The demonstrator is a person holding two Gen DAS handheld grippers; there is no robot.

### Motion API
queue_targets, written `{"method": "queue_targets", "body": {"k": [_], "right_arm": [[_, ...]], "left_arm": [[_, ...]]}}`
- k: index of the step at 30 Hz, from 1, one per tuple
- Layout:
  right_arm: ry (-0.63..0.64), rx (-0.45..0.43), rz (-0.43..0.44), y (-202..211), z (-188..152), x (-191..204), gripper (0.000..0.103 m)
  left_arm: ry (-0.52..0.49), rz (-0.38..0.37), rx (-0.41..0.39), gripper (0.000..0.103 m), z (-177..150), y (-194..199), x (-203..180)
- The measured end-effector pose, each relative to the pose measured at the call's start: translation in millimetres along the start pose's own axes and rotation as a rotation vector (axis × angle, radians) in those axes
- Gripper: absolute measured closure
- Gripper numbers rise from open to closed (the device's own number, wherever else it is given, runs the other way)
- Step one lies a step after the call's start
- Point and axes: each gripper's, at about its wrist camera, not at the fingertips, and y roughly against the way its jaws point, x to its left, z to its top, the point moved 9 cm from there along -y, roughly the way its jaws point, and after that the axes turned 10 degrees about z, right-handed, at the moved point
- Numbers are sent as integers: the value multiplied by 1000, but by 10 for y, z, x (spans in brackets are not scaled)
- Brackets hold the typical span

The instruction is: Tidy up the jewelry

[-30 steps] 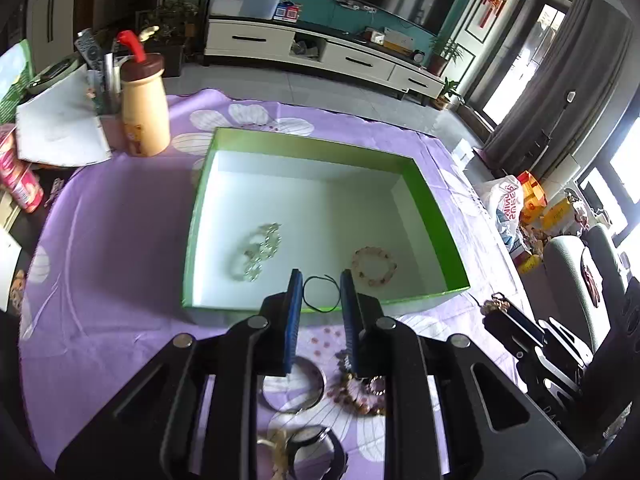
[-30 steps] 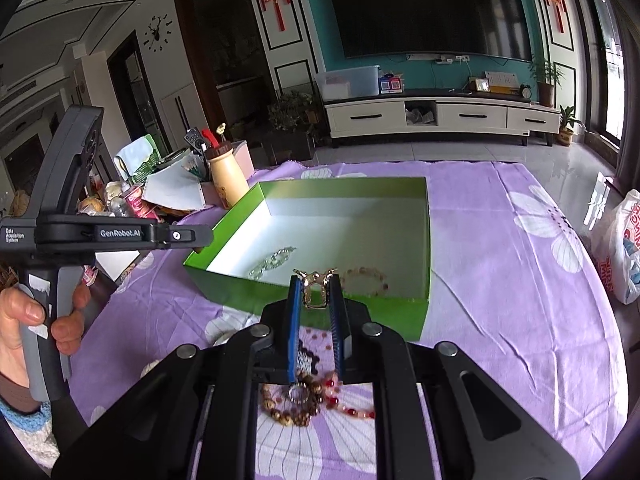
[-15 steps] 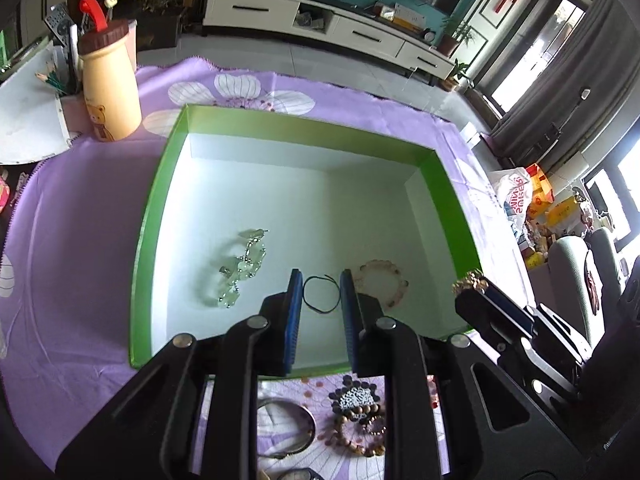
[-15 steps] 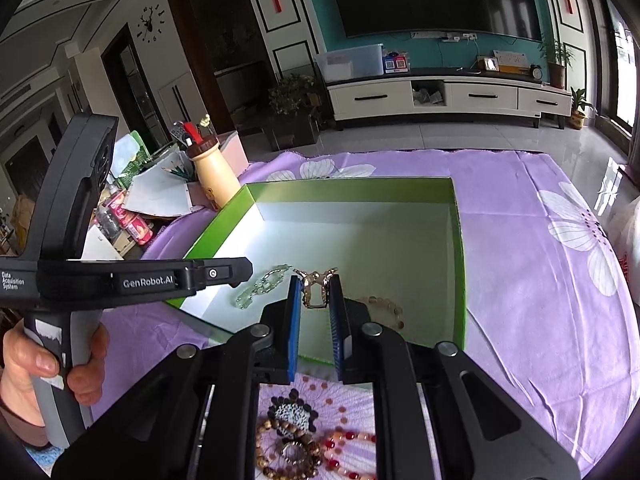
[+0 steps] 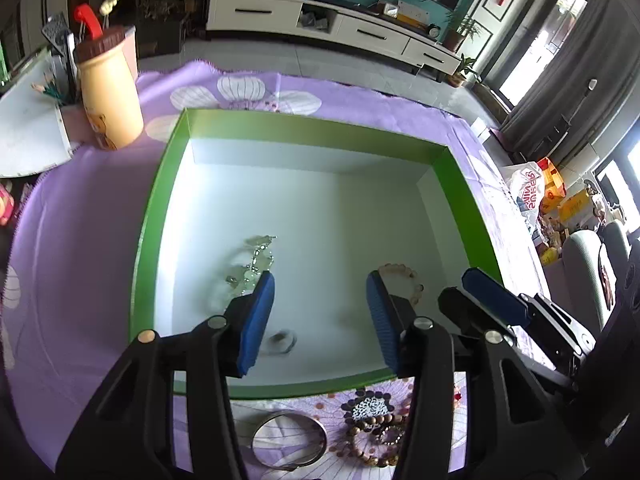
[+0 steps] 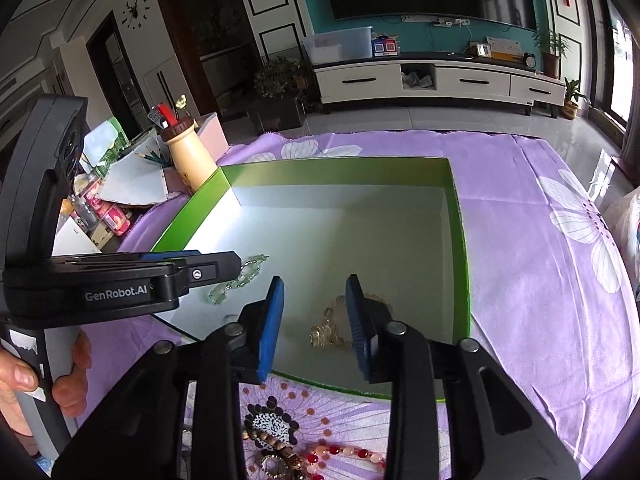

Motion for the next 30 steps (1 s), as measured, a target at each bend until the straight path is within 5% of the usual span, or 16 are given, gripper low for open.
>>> {"method": "queue_targets", "body": {"k": [4,13,30], "right_arm": [[4,-16,4,124,-26,23,70],[12,-30,14,450,-234,120,70],[-41,44,-41,861,-1021,19,70]], "left_arm": [[-16,12,-23,40,-39,110,24],[-9,6,-45,33,-239,413,154],[45,102,11,33,-1069,699,781]]}}
